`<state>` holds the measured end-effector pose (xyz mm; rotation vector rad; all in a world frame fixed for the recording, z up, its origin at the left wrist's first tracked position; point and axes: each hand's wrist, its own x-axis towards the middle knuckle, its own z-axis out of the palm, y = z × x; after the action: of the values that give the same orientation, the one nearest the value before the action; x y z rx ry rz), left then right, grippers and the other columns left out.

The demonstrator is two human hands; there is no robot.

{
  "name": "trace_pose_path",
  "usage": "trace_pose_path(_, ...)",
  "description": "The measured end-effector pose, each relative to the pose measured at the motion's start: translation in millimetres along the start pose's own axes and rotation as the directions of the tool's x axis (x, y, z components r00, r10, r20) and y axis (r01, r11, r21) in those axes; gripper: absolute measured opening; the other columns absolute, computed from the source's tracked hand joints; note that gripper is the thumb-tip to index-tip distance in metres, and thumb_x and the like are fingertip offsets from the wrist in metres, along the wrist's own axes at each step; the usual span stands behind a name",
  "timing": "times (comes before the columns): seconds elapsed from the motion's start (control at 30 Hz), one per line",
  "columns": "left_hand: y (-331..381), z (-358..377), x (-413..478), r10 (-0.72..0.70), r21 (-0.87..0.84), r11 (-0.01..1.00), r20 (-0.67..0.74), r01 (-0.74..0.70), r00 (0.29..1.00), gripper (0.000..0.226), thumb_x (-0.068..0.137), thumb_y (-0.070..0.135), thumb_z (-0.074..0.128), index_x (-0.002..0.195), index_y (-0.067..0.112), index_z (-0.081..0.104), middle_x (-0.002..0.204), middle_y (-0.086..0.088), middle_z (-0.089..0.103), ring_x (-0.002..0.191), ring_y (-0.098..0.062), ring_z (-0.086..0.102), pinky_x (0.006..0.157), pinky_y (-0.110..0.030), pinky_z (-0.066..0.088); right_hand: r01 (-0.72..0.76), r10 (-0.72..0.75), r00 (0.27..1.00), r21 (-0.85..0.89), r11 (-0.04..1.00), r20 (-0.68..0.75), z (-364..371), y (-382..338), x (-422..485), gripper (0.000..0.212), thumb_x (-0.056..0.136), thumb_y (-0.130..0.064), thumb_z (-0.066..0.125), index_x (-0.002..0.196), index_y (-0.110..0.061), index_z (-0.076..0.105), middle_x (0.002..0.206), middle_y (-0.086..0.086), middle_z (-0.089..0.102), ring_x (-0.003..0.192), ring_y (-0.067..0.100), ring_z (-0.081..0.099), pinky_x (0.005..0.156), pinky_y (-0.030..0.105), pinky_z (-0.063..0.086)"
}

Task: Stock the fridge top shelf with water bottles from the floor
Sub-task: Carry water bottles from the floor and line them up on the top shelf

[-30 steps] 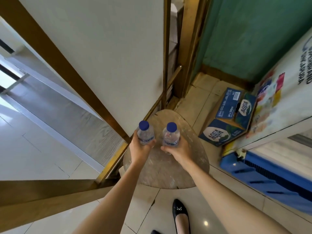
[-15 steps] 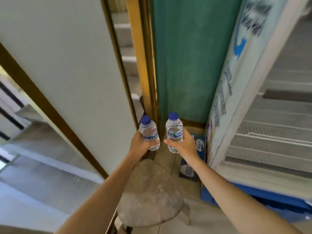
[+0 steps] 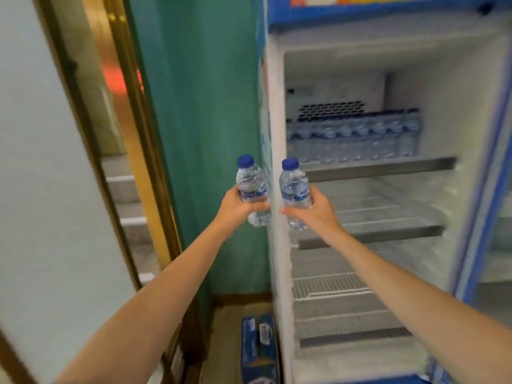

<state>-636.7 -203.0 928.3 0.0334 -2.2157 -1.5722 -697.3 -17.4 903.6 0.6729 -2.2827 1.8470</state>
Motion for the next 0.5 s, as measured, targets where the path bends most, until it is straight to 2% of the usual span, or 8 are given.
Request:
trace_pose_path(0.07, 26.2, 23.5, 21.4, 0.050, -0.013, 0.999, 0.010, -0.050, 0.999, 0.052, 0.059, 0.011, 0.084, 0.107, 0.006, 0.064, 0.098, -0.005, 0.074, 0.090, -0.017, 0.070, 0.084, -0.028, 0.052, 0.034, -0.037, 0.996, -0.043, 0.998, -0.079, -31.4, -12.5, 17.4, 0.076, 0.057, -0.035, 0.090, 0.122, -0.016, 0.057, 0.116, 0.002, 0.068, 0.105, 0.020, 0.065, 0.094, 0.038, 0.050)
trace_pose_path(0.17, 57.5, 59.7, 57.3, 0.093, -0.036, 0.995, 0.014, -0.093, 0.996, 0.057, 0.061, 0.011, 0.085, 0.113, 0.008, 0.062, 0.105, -0.006, 0.072, 0.097, -0.020, 0.068, 0.089, -0.033, 0.052, 0.074, -0.092, 0.983, -0.112, 0.991, -0.161, -73.5, -24.8, 43.6, 0.066, 0.061, -0.033, 0.088, 0.118, -0.020, 0.059, 0.109, -0.002, 0.069, 0.100, 0.016, 0.064, 0.088, 0.032, 0.049)
trace_pose_path(0.23, 73.6, 84.2, 83.3, 0.121, -0.029, 0.992, 0.019, -0.121, 0.992, 0.059, 0.062, 0.013, 0.085, 0.116, 0.009, 0.060, 0.108, -0.006, 0.070, 0.099, -0.021, 0.066, 0.093, -0.036, 0.051, 0.094, -0.117, 0.972, -0.121, 0.988, -0.202, -97.6, -28.8, 63.9, 0.064, 0.062, -0.036, 0.088, 0.117, -0.024, 0.058, 0.108, -0.005, 0.069, 0.102, 0.016, 0.064, 0.092, 0.036, 0.051)
trace_pose_path(0.3, 84.5, 108.1, 110.2, 0.145, 0.000, 0.989, 0.021, -0.145, 0.989, 0.056, 0.067, 0.010, 0.083, 0.117, 0.009, 0.058, 0.107, -0.004, 0.068, 0.098, -0.020, 0.064, 0.092, -0.034, 0.049, 0.104, -0.131, 0.968, -0.130, 0.986, -0.215, -118.5, -25.8, 88.6, 0.066, 0.063, -0.038, 0.087, 0.121, -0.025, 0.056, 0.112, -0.008, 0.065, 0.107, 0.015, 0.060, 0.094, 0.034, 0.048)
trace_pose_path(0.4, 86.1, 137.8, 160.7, 0.108, 0.044, 0.993, -0.040, -0.106, 0.993, 0.055, 0.068, 0.012, 0.082, 0.118, 0.009, 0.058, 0.107, -0.004, 0.066, 0.097, -0.020, 0.062, 0.089, -0.032, 0.049, 0.089, -0.117, 0.966, -0.127, 0.988, -0.230, -144.3, -15.5, 131.0, 0.077, 0.066, -0.038, 0.085, 0.131, -0.018, 0.050, 0.117, -0.009, 0.057, 0.110, 0.012, 0.053, 0.093, 0.031, 0.043)
trace_pose_path(0.5, 72.8, 159.7, 217.8, 0.002, 0.027, 1.000, -0.105, 0.001, 0.994, 0.061, 0.062, 0.016, 0.086, 0.117, 0.009, 0.061, 0.112, -0.007, 0.067, 0.103, -0.025, 0.063, 0.094, -0.037, 0.050, 0.096, -0.125, 0.972, -0.148, 0.984, -0.197, -164.3, -0.9, 169.6, 0.069, 0.066, -0.035, 0.086, 0.125, -0.022, 0.053, 0.112, -0.007, 0.061, 0.107, 0.015, 0.057, 0.091, 0.031, 0.045)
